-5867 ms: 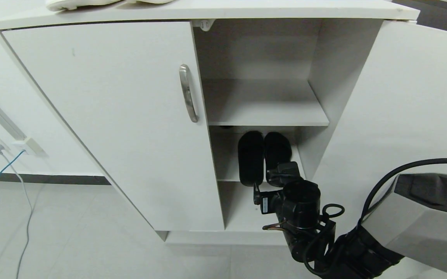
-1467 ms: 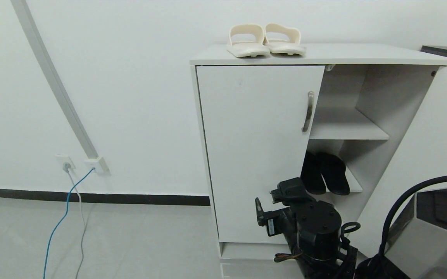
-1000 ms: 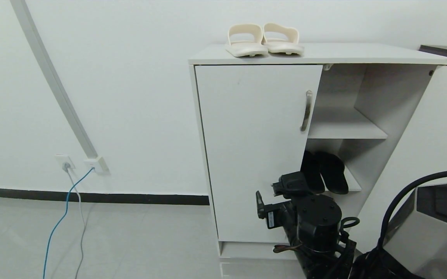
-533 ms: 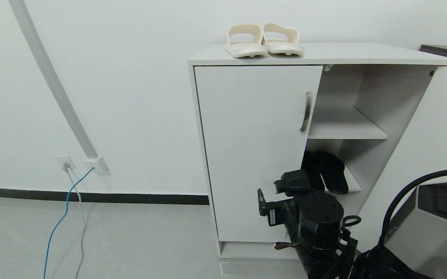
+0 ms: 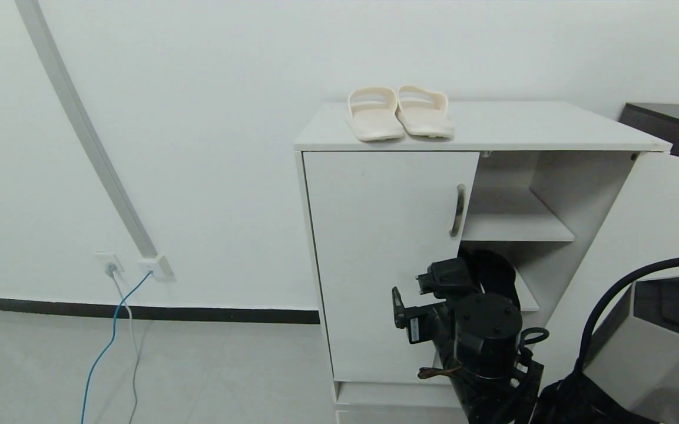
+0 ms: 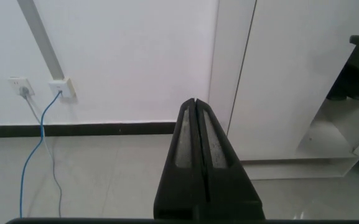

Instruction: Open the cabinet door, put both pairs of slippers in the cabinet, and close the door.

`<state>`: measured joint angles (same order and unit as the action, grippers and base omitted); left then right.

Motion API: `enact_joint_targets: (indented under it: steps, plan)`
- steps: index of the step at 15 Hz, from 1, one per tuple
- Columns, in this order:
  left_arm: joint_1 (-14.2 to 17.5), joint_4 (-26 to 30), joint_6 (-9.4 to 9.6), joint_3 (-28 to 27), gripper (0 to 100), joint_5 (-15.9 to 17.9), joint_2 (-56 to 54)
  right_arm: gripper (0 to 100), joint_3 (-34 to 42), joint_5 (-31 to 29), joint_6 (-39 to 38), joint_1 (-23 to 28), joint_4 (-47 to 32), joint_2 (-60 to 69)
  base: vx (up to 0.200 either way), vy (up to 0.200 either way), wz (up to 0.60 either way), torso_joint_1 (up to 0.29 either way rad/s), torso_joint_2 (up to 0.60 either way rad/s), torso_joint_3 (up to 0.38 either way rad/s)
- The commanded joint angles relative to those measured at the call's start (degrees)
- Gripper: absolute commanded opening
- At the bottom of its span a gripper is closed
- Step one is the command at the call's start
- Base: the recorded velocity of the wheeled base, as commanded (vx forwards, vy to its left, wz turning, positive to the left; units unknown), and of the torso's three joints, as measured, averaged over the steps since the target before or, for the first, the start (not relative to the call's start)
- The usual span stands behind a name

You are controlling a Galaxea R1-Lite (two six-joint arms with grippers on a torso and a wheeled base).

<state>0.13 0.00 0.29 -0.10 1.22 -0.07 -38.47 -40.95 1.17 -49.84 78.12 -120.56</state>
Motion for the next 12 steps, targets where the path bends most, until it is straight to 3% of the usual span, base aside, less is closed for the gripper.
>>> enact_joint_targets:
  steps: [1,12]
  plan:
    - [0.0,0.0,0.06,0.0,0,0.0,0.1,100,0.0,0.0,0.1,0.0,0.0,0.0,0.000,0.000,0.00,0.124,-0.46,-0.344]
    - [0.0,-0.1,-0.03,0.0,0,0.0,0.1,100,0.1,0.0,0.1,0.1,0.0,0.0,0.000,0.000,0.00,0.163,-0.49,-0.324]
